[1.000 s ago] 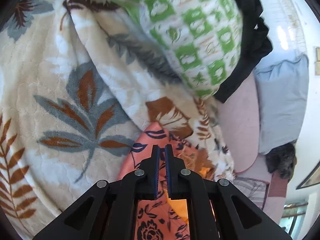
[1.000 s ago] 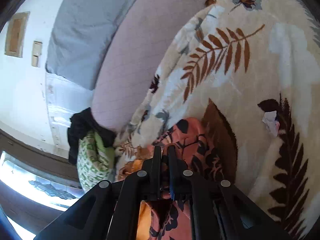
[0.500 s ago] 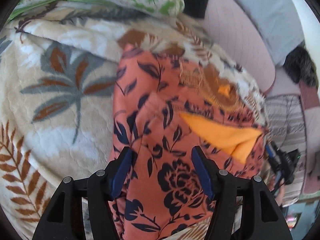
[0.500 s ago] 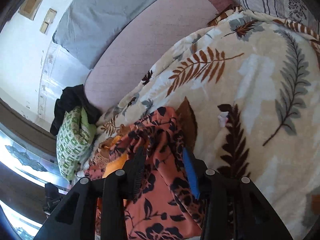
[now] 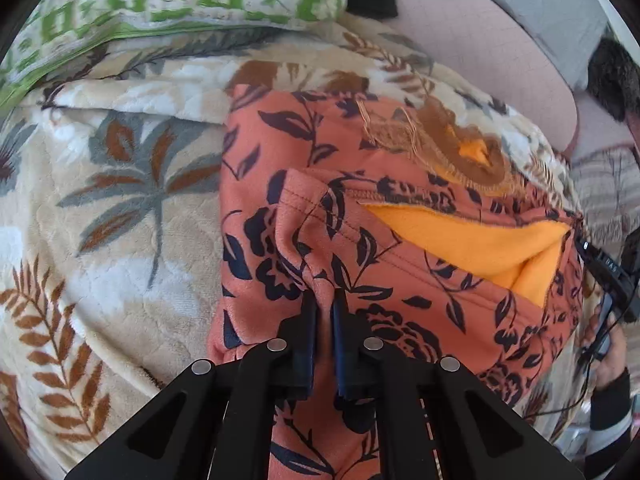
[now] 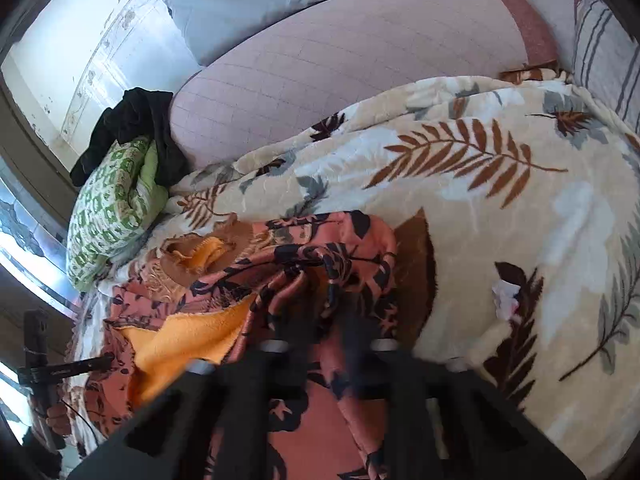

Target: Fold small clothes

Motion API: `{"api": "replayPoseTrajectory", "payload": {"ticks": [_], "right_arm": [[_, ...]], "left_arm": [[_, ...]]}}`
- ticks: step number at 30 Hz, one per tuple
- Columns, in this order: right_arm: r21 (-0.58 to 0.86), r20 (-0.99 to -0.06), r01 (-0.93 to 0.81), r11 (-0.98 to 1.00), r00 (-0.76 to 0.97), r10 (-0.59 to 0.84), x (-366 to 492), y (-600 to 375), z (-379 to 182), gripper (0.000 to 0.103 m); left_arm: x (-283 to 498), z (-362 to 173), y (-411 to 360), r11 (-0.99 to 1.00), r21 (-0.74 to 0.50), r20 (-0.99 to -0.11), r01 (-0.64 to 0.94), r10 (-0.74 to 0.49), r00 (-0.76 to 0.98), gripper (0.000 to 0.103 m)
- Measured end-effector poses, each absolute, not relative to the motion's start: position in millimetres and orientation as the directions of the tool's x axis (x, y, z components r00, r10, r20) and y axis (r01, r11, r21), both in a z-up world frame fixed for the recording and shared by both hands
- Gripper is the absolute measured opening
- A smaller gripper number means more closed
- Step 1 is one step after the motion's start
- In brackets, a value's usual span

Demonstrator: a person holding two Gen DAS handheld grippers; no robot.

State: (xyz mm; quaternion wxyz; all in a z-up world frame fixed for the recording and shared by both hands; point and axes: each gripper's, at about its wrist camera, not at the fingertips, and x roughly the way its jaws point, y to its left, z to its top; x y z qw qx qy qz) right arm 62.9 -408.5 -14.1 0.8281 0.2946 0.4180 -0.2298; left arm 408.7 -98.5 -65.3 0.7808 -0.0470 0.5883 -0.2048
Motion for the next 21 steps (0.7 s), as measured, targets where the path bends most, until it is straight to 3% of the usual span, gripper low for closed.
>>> {"api": "replayPoseTrajectory", "payload": {"ticks": [5,8,10,13,15,18,20,21], "right_arm": [[0.511,-0.696,0.616,0.599,0.706,-0.133,64.4,-440.5,18.0,0.005],[0.47,-0.745,0.699,0.539,0.641,-0.183,73.9,-461.5,5.4,0.006],[0.45,-0.787,0.752,0.481,0.589,-0.185,73.1,-472.5,-9.5,0.013],[0.474,-0.786,0.767,0.432,0.59,-0.184,58.4,-474.8,-18.6,0.013],[0.479,-0.773,0.747,0.461,0.608,-0.181,51.4,-472.7,-16.2,0.024],[0.461,-0.783,0.743,0.486,0.598,-0.171,49.1,-471.0,-16.4,0.043],[0.458,-0.792,0.743,0.487,0.59,-0.156,53.1,-468.1,-20.2,0.046],[0.461,-0.794,0.742,0.486,0.589,-0.148,56.4,-466.9,-23.1,0.047]], "left_arm": [[422.3,-17.0,-65.6,0.883,-0.415,-0.79,0.221,-0.47,0.394,0.006],[463.9,-29.1,-50.0,0.899,-0.431,-0.802,0.083,-0.423,0.422,0.006],[483.5,-48.4,-36.9,0.903,-0.427,-0.836,-0.039,-0.378,0.397,0.006],[497.5,-73.3,-19.6,0.854,-0.5,-0.834,-0.143,-0.432,0.343,0.005],[495.3,-75.9,-10.2,0.81,-0.569,-0.795,-0.14,-0.499,0.346,0.006],[487.5,-75.3,-4.2,0.77,-0.628,-0.752,-0.113,-0.563,0.343,0.021],[481.9,-71.6,-7.7,0.764,-0.64,-0.738,-0.082,-0.582,0.342,0.045],[481.6,-69.8,-9.3,0.769,-0.636,-0.739,-0.066,-0.582,0.34,0.049]]}}
